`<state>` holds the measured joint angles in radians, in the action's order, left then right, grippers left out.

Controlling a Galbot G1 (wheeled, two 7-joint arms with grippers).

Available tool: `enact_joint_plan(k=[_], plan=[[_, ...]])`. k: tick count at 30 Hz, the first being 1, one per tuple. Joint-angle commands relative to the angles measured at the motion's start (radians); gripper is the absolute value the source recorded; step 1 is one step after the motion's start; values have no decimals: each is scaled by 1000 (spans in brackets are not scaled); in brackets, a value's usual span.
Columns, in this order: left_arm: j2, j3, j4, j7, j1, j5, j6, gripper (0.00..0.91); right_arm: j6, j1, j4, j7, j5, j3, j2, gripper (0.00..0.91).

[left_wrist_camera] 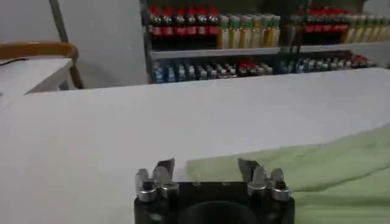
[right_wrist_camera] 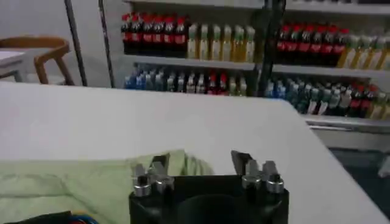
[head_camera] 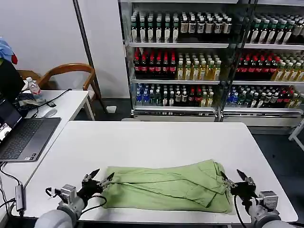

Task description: Fold and organize the clothes.

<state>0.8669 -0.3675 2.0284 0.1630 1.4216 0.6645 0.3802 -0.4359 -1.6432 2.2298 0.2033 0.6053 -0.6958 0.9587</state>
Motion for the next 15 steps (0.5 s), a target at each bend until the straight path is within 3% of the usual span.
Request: enact_joint_plan(k=[1, 10, 12, 13, 14, 15], plan=[[34, 146, 0, 237, -5, 20, -27, 907, 14, -13, 55, 1, -33, -47, 6, 907], [50, 189, -15, 303, -12, 25, -21, 907, 24, -23, 61, 1, -57, -39, 15, 907], [51, 190, -14, 302, -15, 26, -14, 494, 24, -20, 57, 1, -60, -33, 16, 907], [52, 191, -14, 302, -17, 27, -10, 141, 25, -19, 56, 1, -60, -30, 17, 907], [52, 191, -15, 303, -18, 27, -9, 50, 25, -17, 54, 1, -62, -28, 17, 907], [53, 192, -18, 301, -20, 30, -10, 40, 25, -15, 52, 1, -65, -23, 19, 907]])
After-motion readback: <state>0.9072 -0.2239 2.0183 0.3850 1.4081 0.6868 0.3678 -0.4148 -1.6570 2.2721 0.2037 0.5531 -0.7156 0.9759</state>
